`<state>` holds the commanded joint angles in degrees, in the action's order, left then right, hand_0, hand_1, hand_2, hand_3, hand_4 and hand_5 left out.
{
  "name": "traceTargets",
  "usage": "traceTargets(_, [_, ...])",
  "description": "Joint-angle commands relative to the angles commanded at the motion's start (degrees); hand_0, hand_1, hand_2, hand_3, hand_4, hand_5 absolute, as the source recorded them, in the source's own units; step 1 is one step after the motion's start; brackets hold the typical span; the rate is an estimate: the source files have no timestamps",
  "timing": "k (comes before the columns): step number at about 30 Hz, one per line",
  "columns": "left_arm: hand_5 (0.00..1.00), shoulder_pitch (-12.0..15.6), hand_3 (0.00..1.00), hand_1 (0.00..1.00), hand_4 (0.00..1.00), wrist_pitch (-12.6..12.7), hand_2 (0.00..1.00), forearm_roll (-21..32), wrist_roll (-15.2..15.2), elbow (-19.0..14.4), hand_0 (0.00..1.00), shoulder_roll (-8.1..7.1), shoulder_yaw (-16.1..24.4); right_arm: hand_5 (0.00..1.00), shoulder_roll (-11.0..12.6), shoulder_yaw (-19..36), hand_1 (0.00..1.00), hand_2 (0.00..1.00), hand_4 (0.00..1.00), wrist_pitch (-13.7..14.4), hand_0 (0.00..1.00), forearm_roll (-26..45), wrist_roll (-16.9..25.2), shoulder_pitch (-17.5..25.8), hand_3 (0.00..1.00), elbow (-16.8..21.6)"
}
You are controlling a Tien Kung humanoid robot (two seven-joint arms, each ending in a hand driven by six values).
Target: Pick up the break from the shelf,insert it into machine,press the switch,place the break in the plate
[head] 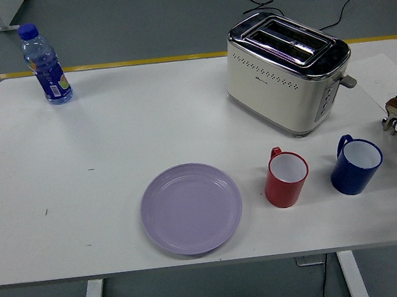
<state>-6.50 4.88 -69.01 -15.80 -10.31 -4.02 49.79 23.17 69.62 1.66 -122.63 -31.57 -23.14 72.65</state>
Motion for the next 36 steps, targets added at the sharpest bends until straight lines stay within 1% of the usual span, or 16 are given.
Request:
traceTargets(2, [0.946,-0.01,0.600,0.582,0.329,0.00,0.590,0.10,0.03,0.00,0.653,-0.01,-0.10,0.095,-0.01,-0.03,0.500,0.516,0.646,0.28,0.450,-0.46,-0.13,-0.10,0.616,-0.11])
traceTargets(3, [0.947,-0.04,0.600,0.582,0.329,0.01,0.590,0.20,0.05,0.00,0.653,-0.03,-0.19,0.004,0.00,-0.13,0.439,0.490,0.525,-0.01,0.390,-0.93,-0.39,-0.28,0.553,-0.24])
traceTargets(5, [0.947,-0.08,0.600,0.582,0.329,0.00,0.590,0.24,0.06,0.00,0.653,-0.04,-0.27,0.004,0.02,-0.27,0.439,0.490,0.525,-0.26,0.390,-1.51,-0.77,-0.53,0.553,-0.42])
traceTargets(8, [0.947,-0.08,0.600,0.582,0.329,0.03,0.590,0.50,0.10,0.00,0.653,-0.05,-0.46,0.004,0.08,-0.37,0.439,0.490,0.525,0.26,0.390,-2.31,-1.09,-0.71,0.553,-0.46])
traceTargets(9, [0.948,-0.07,0.600,0.583,0.328,0.05,0.588,0.60,0.11,0.00,0.653,-0.06,-0.51,0.002,0.10,-0.39,0.419,0.477,0.474,0.24,0.344,-2.48,-1.11,-0.75,0.537,-0.46])
traceTargets(14, [0.948,-0.10,0.600,0.583,0.328,0.04,0.588,0.79,0.14,0.00,0.653,-0.06,-0.74,0.002,0.28,-0.73,0.419,0.477,0.474,-0.61,0.344,-2.67,-1.47,-1.07,0.537,-0.75])
traceTargets(15, [0.947,-0.11,0.600,0.582,0.329,0.05,0.588,0.80,0.14,0.00,0.653,-0.06,-0.74,0.002,0.36,-0.83,0.412,0.461,0.418,-0.43,0.369,-2.69,-1.48,-1.14,0.528,-0.76])
traceTargets(17, [0.947,-0.12,0.600,0.582,0.329,0.04,0.588,0.73,0.13,0.00,0.653,-0.06,-0.70,0.002,0.53,-0.96,0.412,0.461,0.418,0.20,0.369,-2.77,-1.49,-1.27,0.528,-0.73])
traceTargets(20, [0.947,-0.09,0.600,0.582,0.329,0.03,0.588,0.62,0.11,0.00,0.653,-0.06,-0.61,0.002,1.01,-0.75,0.412,0.461,0.418,2.30,0.369,-3.17,-1.48,-1.42,0.528,-0.29])
traceTargets(21, [0.948,-0.08,0.599,0.581,0.329,0.04,0.590,0.62,0.11,0.00,0.654,-0.05,-0.59,0.002,1.13,-0.69,0.397,0.450,0.388,2.75,0.357,-3.21,-1.48,-1.45,0.522,-0.17])
traceTargets(26, [0.948,-0.04,0.599,0.581,0.329,0.03,0.590,0.41,0.10,0.00,0.654,-0.06,-0.43,0.002,2.52,0.11,0.397,0.450,0.388,3.92,0.357,-3.07,-1.35,-1.61,0.522,1.66])
traceTargets(30, [0.946,-0.03,0.600,0.585,0.328,0.08,0.590,0.33,0.13,0.00,0.654,-0.15,-0.28,0.002,5.04,1.08,0.393,0.446,0.378,4.52,0.353,-3.25,-1.71,-2.14,0.521,5.78])
traceTargets(32, [0.946,-0.03,0.600,0.585,0.328,0.09,0.590,0.32,0.13,0.00,0.654,-0.17,-0.25,0.002,5.39,1.21,0.393,0.446,0.378,4.49,0.353,-3.29,-1.75,-2.29,0.521,6.47])
traceTargets(33, [0.946,-0.04,0.600,0.585,0.328,0.07,0.590,0.23,0.12,0.00,0.654,-0.18,-0.21,0.002,5.76,1.43,0.393,0.446,0.378,4.51,0.353,-3.44,-1.80,-2.64,0.521,7.23])
traceTargets(34, [0.947,-0.05,0.600,0.583,0.328,0.06,0.590,0.16,0.11,0.00,0.654,-0.19,-0.18,0.002,6.14,1.66,0.387,0.443,0.348,4.51,0.353,-3.52,-1.83,-3.11,0.519,8.02])
traceTargets(36, [0.947,-0.02,0.600,0.583,0.328,0.06,0.590,0.10,0.09,0.00,0.654,-0.24,-0.13,0.002,6.85,2.05,0.387,0.443,0.348,4.53,0.353,-3.52,-1.81,-4.64,0.519,9.91])
